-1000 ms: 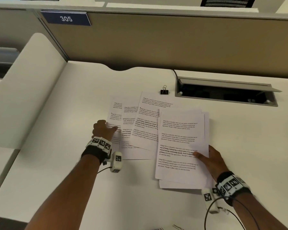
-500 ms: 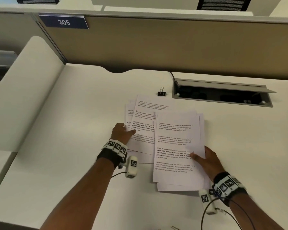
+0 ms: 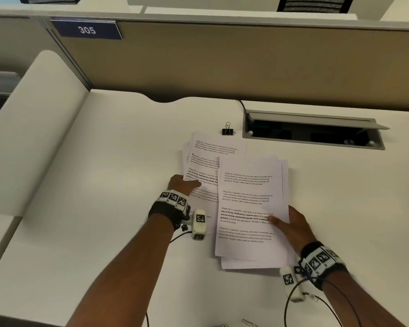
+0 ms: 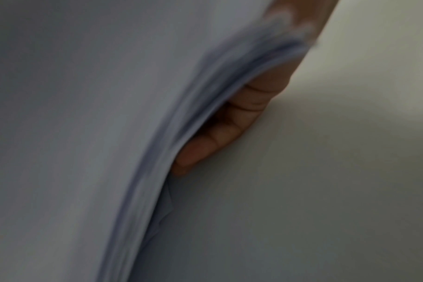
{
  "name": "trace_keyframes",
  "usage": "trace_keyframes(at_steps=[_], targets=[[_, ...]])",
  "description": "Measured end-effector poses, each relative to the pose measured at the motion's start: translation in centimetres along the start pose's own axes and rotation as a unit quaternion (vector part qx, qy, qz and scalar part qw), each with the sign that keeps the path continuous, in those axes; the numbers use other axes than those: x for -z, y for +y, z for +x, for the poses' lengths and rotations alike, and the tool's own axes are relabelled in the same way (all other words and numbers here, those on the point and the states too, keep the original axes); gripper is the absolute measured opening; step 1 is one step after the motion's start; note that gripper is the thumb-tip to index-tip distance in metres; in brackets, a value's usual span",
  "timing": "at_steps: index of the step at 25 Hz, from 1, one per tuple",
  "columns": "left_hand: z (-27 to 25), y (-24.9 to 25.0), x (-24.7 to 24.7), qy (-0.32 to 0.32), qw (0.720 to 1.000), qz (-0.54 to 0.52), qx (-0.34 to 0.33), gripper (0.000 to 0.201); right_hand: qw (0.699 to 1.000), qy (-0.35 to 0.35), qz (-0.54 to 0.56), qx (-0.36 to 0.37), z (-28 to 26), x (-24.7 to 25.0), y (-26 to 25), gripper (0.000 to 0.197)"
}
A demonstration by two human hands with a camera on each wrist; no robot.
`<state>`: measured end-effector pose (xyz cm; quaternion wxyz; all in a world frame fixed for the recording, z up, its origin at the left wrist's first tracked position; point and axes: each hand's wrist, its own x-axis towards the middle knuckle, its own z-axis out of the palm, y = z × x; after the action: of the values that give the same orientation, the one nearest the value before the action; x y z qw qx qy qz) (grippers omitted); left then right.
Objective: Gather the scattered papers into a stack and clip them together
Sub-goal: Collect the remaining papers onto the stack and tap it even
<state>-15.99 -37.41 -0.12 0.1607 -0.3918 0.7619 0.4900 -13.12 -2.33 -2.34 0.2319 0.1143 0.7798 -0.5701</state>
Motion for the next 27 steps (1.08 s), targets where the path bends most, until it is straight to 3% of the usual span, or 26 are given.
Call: trace_keyframes(at_steps=[8,13,17,20,23,27], targets=[[-1.0,1.0,-0.6,-0.019,0.999,-0.013,-0.046,0.034,1.0,-0.001,0.011,0.001,-0.2,-0.1,0.3,0.044],[-3.2,1.3,1.3,0.018,0.993,0.04,-0.109,0.024,1.0,0.009,0.021,0.005,-1.1,0.3,1.0,0.046],[-6.4,1.2,4.0,0.049,0.984,0.066,-0.16,0.03,0.999,0.03,0.044,0.005,-2.5,1.2,1.5,0.039],[-9.4,1.2,5.7,0.051,0.98,-0.005,-0.191,0.033,0.998,0.048,0.048,0.011,-3.6,2.1,1.6,0.042],[-12.5,1.0,6.1,0.004,0.969,-0.148,-0.2,0.035,0.996,0.063,0.053,0.021,-5.0,2.8,1.8,0.041],[-16.5,1.2,4.7,-0.066,0.95,-0.221,-0.21,0.04,0.994,0.066,0.069,0.044,-7.3,3.1,1.3,0.037]])
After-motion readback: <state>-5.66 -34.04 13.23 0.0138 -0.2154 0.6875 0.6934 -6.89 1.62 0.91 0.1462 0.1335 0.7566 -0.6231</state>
